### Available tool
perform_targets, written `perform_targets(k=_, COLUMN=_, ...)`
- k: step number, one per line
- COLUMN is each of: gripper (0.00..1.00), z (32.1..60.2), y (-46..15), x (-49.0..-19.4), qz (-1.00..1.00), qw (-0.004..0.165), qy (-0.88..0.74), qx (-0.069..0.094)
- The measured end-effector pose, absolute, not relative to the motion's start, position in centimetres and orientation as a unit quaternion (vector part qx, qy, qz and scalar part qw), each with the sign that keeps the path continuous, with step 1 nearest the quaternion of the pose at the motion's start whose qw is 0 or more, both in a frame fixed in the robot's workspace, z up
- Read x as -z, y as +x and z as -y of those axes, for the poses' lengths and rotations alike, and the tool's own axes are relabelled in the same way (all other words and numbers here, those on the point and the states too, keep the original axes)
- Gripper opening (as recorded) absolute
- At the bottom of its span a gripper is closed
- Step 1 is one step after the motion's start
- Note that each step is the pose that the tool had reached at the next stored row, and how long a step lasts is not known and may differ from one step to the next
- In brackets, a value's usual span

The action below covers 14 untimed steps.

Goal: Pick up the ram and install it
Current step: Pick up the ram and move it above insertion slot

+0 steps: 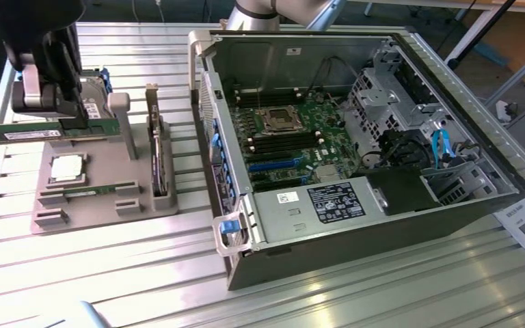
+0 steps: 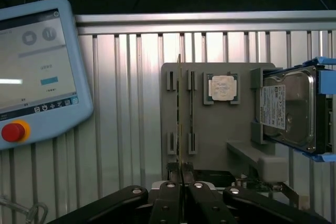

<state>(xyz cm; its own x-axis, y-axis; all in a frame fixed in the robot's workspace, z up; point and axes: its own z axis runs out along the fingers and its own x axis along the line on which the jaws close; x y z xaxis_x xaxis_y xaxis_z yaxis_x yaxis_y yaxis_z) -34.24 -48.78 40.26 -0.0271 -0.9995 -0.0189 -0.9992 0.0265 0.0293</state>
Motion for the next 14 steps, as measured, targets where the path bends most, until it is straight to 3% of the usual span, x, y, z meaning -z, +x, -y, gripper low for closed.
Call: perform_targets(k=14, gripper=0.12, z=48.8, y=-31.0, x=-40.3, qz=0.716, qw=0.003, qy=0.697, qx=0.017)
